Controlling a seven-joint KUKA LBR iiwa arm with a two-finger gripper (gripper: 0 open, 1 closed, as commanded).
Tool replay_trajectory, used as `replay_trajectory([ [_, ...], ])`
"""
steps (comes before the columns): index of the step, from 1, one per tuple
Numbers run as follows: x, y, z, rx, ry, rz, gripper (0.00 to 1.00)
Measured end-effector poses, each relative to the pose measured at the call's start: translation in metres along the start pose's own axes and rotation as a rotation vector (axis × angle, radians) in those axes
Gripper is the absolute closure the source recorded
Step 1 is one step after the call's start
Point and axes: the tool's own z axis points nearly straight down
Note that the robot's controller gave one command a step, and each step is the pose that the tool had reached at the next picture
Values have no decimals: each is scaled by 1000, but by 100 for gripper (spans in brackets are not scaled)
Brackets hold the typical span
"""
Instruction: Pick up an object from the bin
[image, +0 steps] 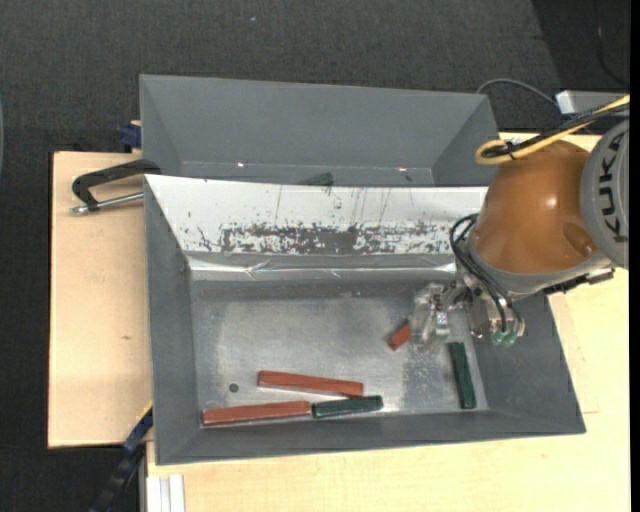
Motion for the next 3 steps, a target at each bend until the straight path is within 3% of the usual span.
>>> replay_trajectory([
  [1, 8, -57, 2, 1, 6, 51, 0],
  [2, 8, -57, 2, 1, 6, 50, 0],
  [3, -21, -50, 55, 1, 1, 41, 0],
])
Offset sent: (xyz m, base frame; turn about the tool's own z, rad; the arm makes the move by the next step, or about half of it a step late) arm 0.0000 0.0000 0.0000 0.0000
